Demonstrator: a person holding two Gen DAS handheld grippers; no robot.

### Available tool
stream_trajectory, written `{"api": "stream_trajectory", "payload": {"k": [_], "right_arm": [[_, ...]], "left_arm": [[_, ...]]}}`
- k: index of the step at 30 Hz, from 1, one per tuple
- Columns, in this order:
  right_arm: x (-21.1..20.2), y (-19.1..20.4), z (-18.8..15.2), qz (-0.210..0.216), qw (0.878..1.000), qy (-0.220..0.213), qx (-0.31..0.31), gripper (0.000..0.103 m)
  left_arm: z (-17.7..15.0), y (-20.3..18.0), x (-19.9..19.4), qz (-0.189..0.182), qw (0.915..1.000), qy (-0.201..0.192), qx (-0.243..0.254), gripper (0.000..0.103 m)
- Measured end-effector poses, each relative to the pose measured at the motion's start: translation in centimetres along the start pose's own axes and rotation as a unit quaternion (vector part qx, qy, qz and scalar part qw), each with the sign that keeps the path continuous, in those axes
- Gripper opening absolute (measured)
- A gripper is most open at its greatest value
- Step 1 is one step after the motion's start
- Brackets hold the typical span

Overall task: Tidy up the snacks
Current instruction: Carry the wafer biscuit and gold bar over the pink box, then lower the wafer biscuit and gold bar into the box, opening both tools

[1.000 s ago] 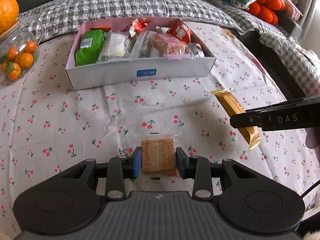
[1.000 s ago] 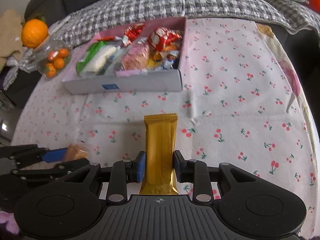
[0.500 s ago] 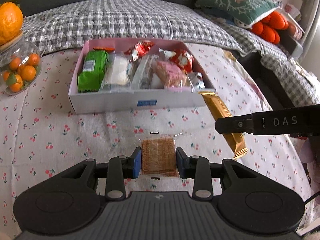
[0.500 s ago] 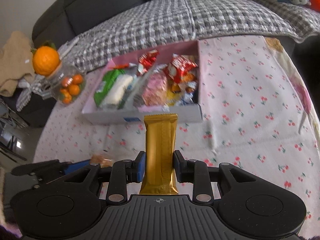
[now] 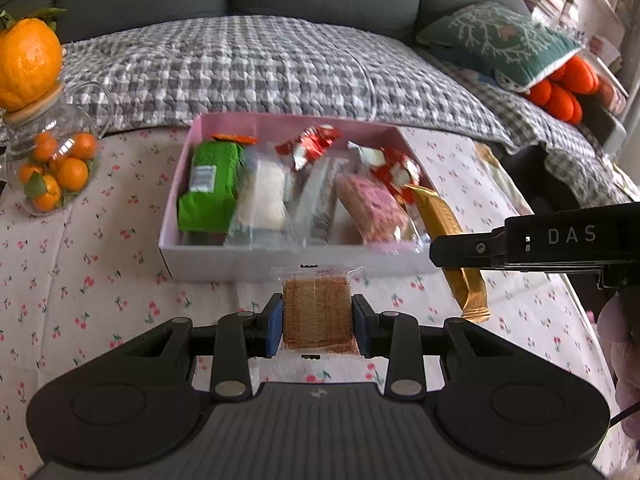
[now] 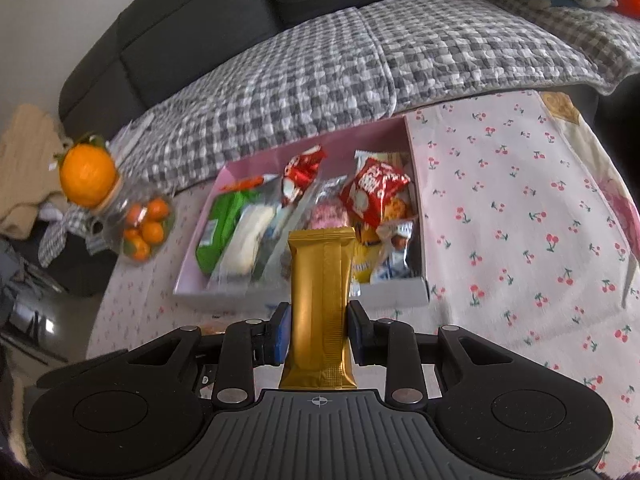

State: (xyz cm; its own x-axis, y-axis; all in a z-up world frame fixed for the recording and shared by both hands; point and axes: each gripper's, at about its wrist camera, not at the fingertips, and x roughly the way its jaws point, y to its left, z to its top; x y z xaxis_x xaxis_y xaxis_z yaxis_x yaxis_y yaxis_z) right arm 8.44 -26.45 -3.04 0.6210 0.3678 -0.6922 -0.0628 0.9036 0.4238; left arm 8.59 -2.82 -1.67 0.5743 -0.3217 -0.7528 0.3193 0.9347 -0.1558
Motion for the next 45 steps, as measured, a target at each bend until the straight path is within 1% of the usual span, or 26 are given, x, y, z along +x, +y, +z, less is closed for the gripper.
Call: {"api": "stream_trajectory", "payload": {"k": [9,14,20,25,26,28,34,38,43,45], "right_arm": [[1.1,-0.4,1.6,0.007,0.999,-0.038,0.028,0.028],[1.7,-0.6,2.3,0.006,0.998,-0.055,0.036,0.028],[2.4,-1.2,3.0,0.004,0.996,-0.067,0.052,0.028],[2.8,-1.7,3.7,0.004,0.995,-0.079,0.061,0.028],[2.9,-1.7,3.8,0.006,0.995,-0.080,0.060,0.028],[3.3,-1.8,4.1,0.008,0.995,-0.082,0.059,0.028],[5.0,-2.0,5.8,0.006,0.995,-0.082,0.057,0.028],[6.3,-2.0,7.0,0.018,0.995,-0.081,0.053,0.028],[8.3,-2.1,8.1,0.022,0.996,-0.072,0.056,0.029],[9.0,-2.3,8.2,0.026,0.996,-0.062,0.059,0.033]], "left_arm": [[1.7,1.0,1.2,0.001,0.9995,-0.025,-0.022,0.032],[2.6,1.1,2.0,-0.012,0.9985,-0.036,-0.039,0.032],[3.3,0.7,3.3,-0.020,0.9977,-0.052,-0.040,0.032],[3.4,0.9,4.4,-0.026,0.9973,-0.049,-0.048,0.033],[3.4,0.9,4.5,-0.025,0.9973,-0.048,-0.050,0.034],[3.4,0.8,4.4,-0.017,0.9972,-0.053,-0.051,0.047],[3.7,0.6,3.7,-0.009,0.9972,-0.065,-0.036,0.060],[3.6,0.7,3.6,0.007,0.9972,-0.066,-0.033,0.061],[3.4,0.5,3.5,0.031,0.9968,-0.071,-0.022,0.061],[3.3,0.3,3.5,0.039,0.9965,-0.073,-0.014,0.061]]}}
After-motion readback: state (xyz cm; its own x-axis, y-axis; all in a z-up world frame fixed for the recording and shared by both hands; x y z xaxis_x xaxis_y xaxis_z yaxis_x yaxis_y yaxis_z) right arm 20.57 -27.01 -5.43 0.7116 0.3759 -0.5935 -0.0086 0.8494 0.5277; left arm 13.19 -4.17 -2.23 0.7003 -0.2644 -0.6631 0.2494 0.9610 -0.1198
